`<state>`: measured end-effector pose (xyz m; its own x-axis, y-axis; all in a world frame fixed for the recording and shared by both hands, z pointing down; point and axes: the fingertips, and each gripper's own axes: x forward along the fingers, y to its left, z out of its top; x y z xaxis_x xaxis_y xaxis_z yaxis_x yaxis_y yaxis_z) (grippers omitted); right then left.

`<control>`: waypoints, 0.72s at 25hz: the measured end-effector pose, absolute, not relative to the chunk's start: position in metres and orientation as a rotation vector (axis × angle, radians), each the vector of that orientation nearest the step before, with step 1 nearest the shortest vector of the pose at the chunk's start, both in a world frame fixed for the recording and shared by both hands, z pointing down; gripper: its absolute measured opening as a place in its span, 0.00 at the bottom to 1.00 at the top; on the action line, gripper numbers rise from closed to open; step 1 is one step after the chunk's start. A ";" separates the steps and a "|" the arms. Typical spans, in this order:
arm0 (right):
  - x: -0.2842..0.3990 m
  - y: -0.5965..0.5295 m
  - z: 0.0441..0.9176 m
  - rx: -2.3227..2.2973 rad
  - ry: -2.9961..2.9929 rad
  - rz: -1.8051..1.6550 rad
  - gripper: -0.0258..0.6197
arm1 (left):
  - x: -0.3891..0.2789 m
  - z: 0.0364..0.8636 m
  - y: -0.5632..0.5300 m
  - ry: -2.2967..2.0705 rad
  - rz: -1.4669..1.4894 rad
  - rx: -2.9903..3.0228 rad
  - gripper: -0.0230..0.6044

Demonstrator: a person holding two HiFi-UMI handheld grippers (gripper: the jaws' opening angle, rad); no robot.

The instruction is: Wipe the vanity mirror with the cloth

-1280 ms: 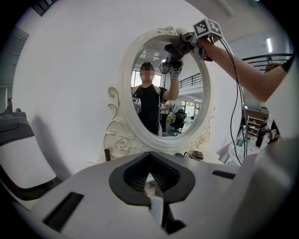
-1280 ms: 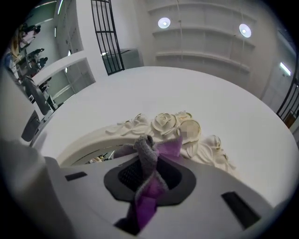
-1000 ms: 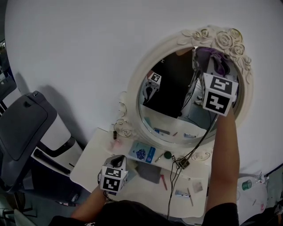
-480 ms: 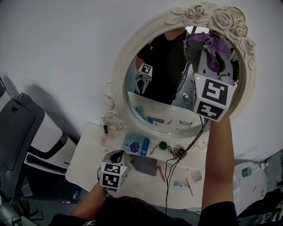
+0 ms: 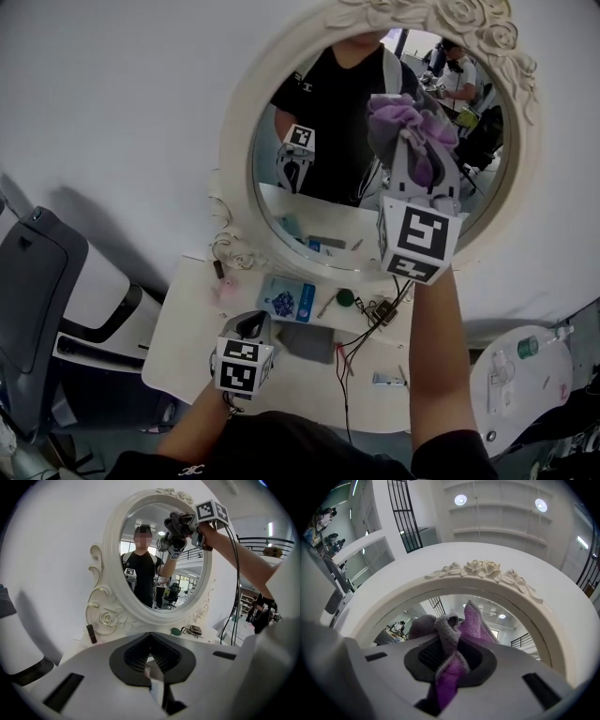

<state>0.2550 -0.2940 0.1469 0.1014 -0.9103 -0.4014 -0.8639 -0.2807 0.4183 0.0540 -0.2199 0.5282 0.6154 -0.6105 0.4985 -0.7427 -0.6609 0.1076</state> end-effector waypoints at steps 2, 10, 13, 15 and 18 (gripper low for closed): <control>0.257 -0.293 0.163 2.266 -1.835 -0.898 0.12 | 0.055 0.529 -0.219 -1.091 0.625 2.541 0.05; 0.265 -0.295 0.240 2.235 -1.835 -0.781 0.12 | 0.056 0.526 -0.220 -1.086 0.641 2.559 0.05; 0.267 -0.294 0.244 2.264 -1.862 -0.750 0.12 | 0.055 0.526 -0.219 -1.086 0.648 2.561 0.05; 0.267 -0.295 0.246 2.272 -1.871 -0.735 0.12 | 0.053 0.527 -0.218 -1.089 0.653 2.559 0.05; 0.269 -0.295 0.254 2.275 -1.874 -0.700 0.12 | 0.051 0.527 -0.218 -1.096 0.657 2.556 0.05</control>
<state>0.2688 -0.2949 0.2545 0.1309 -0.9520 -0.2768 -0.9004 -0.2310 0.3687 0.0511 -0.2178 0.5269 0.6081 -0.6079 0.5105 -0.7367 -0.6717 0.0778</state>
